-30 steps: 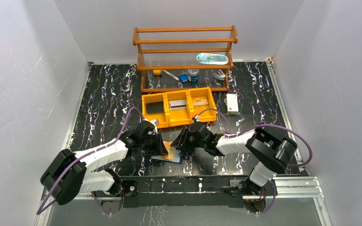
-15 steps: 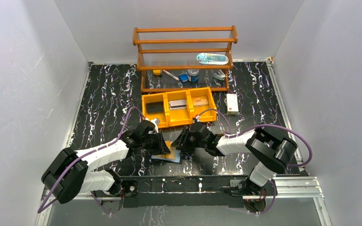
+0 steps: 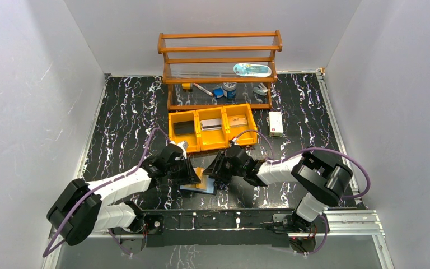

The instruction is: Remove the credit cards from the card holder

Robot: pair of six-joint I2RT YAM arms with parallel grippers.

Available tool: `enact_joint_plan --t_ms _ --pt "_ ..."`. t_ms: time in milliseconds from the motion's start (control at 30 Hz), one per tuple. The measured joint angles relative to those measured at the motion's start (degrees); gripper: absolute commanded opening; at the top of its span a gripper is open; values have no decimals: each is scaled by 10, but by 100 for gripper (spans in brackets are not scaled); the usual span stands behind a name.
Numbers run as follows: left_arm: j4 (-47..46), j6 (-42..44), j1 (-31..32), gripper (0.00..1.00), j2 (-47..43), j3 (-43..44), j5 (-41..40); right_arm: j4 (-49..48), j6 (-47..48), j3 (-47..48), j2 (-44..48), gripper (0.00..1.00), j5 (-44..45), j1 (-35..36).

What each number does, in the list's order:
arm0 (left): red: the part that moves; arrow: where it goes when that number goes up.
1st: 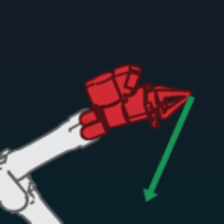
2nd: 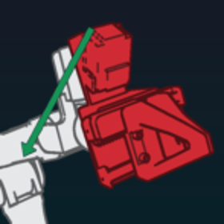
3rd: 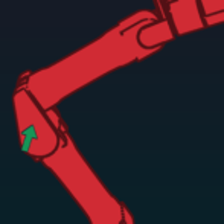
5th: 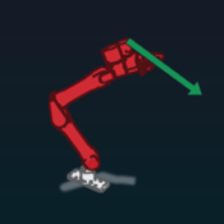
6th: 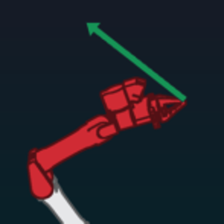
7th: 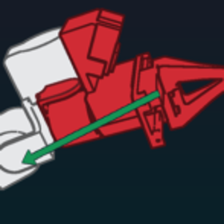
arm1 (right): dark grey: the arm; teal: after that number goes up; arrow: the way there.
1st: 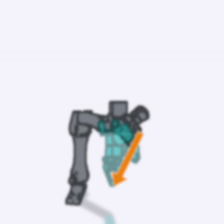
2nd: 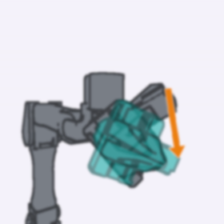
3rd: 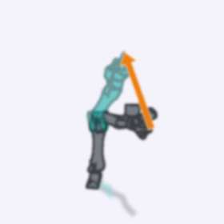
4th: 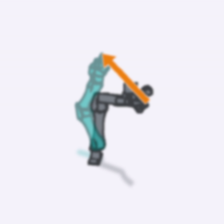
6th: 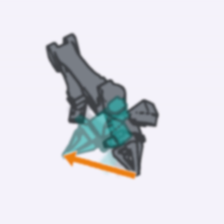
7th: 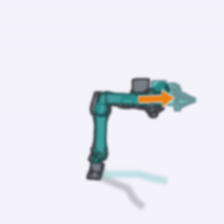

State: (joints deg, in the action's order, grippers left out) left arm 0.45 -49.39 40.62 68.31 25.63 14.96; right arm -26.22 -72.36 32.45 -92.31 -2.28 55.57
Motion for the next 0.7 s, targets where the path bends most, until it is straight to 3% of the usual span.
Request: enact_joint_plan --t_ms 467,700 --pt "79 34 0 0 -41 22 -41 -19 -1 -7 1 54 -1 0" --pt "138 51 0 0 -90 44 -79 -35 22 -17 15 70 -8 0"
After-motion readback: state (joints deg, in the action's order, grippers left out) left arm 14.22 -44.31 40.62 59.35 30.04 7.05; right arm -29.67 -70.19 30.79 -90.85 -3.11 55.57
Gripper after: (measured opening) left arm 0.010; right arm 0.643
